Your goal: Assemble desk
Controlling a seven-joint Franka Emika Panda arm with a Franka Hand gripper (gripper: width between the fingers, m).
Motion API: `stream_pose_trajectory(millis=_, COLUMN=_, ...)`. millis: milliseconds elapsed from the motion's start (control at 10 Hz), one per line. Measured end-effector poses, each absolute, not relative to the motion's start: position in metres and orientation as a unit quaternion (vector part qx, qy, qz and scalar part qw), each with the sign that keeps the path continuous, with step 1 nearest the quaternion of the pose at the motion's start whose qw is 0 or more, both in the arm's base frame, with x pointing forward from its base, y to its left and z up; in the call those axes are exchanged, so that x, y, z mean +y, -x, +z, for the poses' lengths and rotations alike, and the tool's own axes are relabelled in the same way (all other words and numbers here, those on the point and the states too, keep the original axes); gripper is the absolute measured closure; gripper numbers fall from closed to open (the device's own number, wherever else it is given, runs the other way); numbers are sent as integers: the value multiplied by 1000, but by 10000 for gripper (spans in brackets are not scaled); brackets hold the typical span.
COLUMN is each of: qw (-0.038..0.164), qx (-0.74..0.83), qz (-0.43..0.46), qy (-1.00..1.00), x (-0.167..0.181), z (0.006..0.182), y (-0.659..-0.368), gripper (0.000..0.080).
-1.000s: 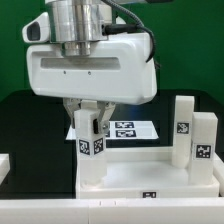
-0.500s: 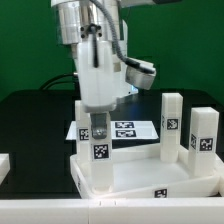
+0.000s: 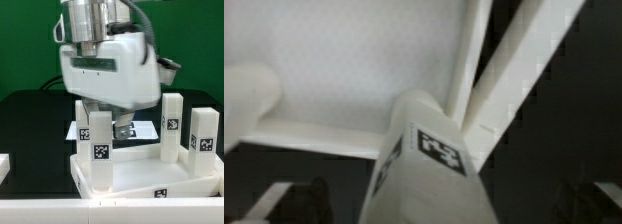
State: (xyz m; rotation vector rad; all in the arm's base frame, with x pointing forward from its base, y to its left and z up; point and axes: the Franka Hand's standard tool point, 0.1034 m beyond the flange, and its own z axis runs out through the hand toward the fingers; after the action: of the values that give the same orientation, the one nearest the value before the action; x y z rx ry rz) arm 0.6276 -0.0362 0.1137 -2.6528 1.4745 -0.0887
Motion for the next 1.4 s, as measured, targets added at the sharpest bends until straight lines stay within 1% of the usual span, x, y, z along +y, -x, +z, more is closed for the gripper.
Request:
stream_pose_trajectory(millis=100, qw=47, qx=413, qz=-16, qy=909, x=-31, z=115, y=-623, gripper=158)
stream_pose_trajectory(millis=300, qw=44, qx=345, qz=-19, qy=937, x=-32, z=114, y=-622, gripper=151)
stream_pose_trajectory(millis=400, qw=40, qx=294, qz=-21, qy=955, x=-33, z=114, y=-622, gripper=151)
stream_pose_trajectory(millis=600, qw=8, qx=85, qz=-33, qy=996, x=-32, z=114, y=-625, gripper=150)
stream_pose_trajectory(millis=700, qw=5, qx=54, qz=-32, qy=998, x=-32, z=115, y=-625, gripper=150)
stream_pose_trajectory(millis=800, qw=5, qx=68, qz=-32, qy=997, x=-33, z=114, y=-625, gripper=180)
stream_pose_trajectory(millis=900, qw=5, qx=72, qz=-32, qy=997, x=-33, z=114, y=-625, gripper=180)
stream_pose_trajectory(millis=1000, qw=6, qx=82, qz=-32, qy=996, x=-33, z=114, y=-625, gripper=359)
stream_pose_trajectory(millis=1100, qw=7, qx=121, qz=-31, qy=992, x=-33, z=114, y=-625, gripper=359)
stream_pose_trajectory(millis=1200, qw=7, qx=170, qz=-31, qy=985, x=-36, z=114, y=-624, gripper=511)
stream_pose_trajectory(millis=1300, qw=9, qx=218, qz=-30, qy=975, x=-35, z=114, y=-624, gripper=511)
stream_pose_trajectory(millis=1400, qw=11, qx=313, qz=-28, qy=949, x=-35, z=113, y=-624, gripper=511)
